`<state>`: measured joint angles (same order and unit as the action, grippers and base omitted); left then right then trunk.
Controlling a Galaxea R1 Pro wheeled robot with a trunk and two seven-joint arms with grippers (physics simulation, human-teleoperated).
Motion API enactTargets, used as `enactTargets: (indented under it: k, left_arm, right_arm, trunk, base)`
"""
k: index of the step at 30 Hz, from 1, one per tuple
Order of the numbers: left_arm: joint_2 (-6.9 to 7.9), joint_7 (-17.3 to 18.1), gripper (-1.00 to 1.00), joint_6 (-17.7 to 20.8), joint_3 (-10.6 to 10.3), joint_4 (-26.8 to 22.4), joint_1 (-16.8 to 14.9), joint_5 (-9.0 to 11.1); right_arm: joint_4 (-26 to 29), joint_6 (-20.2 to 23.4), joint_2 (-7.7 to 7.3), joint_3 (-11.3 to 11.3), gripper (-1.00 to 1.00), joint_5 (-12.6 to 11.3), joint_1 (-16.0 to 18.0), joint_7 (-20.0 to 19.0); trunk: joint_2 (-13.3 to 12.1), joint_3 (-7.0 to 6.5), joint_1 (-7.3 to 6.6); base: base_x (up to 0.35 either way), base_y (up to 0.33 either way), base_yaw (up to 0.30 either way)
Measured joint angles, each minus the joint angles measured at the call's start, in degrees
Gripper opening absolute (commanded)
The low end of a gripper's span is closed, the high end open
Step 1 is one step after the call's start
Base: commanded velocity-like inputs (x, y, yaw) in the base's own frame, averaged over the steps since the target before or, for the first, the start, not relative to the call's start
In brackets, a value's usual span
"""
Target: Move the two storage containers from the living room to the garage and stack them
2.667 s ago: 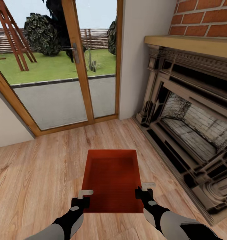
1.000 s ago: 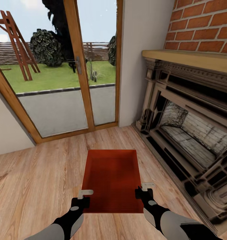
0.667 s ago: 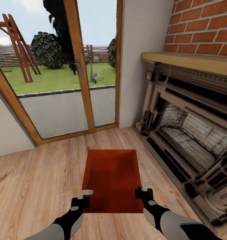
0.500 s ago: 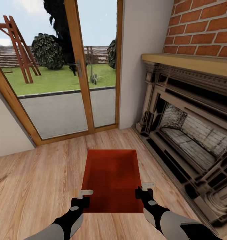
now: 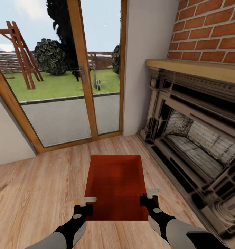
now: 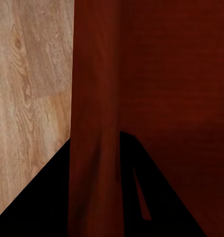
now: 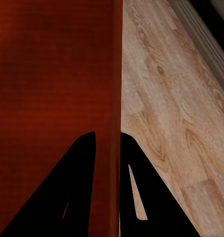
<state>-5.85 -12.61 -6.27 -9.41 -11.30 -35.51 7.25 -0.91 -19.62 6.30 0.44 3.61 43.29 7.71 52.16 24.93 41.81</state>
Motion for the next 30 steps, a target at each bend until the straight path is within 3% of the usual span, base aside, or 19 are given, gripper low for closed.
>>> enactTargets:
  k: [30]
  left_arm:
    - [0.00, 0.0, -1.00, 0.0, 0.0, 0.0, 0.0, 0.0]
  right_arm:
    - [0.0, 0.0, 0.00, 0.0, -1.00, 0.0, 0.0, 0.0]
  trunk:
    - [0.0, -2.59, 0.00]
  base:
    - [0.000, 0.000, -0.005]
